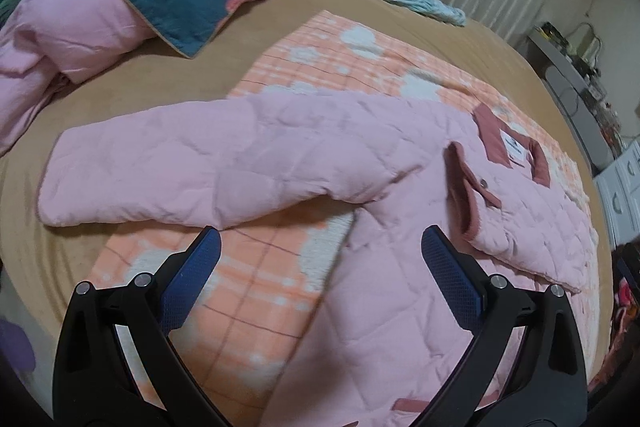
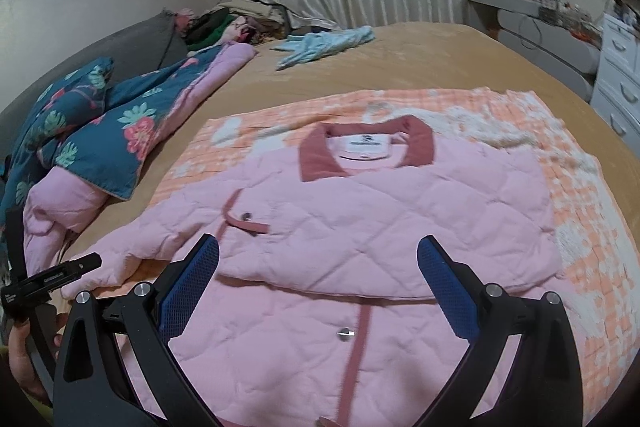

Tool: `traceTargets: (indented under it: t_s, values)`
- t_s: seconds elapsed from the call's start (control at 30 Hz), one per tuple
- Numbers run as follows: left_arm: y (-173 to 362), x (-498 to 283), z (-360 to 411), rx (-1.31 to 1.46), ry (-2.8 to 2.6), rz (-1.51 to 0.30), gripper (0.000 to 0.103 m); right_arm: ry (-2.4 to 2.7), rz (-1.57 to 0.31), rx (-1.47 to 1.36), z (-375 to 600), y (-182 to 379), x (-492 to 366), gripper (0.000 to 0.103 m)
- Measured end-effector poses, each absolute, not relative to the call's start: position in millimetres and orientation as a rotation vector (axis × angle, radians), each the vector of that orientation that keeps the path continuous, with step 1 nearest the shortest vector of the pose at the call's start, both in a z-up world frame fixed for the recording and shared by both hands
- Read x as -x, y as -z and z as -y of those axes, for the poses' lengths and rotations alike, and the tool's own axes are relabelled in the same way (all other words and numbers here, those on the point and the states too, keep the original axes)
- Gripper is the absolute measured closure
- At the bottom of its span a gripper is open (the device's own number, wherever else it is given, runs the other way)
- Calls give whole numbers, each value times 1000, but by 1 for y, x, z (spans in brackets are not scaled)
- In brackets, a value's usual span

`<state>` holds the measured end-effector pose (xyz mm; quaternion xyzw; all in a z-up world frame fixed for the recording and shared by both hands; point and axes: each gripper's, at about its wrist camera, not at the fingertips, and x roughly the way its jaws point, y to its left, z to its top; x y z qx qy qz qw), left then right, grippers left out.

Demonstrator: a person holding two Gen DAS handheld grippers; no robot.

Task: Fold large clothes
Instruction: 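Move the left gripper to the other sleeve cuff of the jacket, then grasp the other sleeve cuff with the left gripper and lift it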

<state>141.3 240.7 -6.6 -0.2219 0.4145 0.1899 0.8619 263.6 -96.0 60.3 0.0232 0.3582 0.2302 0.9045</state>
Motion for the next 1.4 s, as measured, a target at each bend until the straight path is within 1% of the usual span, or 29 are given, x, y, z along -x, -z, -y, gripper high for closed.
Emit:
traceTargets:
  t_s: [0.27,0.77,1.17,1.4]
  values:
    - [11,-119,-268,499,-451,-850,9,-541,-727,8,47,-67,-252,4]
    - [38,-83,-325,609,-559,-844,9,-662,-699,146,-43,-68,-232,4]
    - [64,-63,-359,723,-628,-836,9,-737,-715,228,-104,-49,-222,4]
    - [85,-50,-383,839,-683,-797,9,-784,-720,300,-137,-31,-213,4]
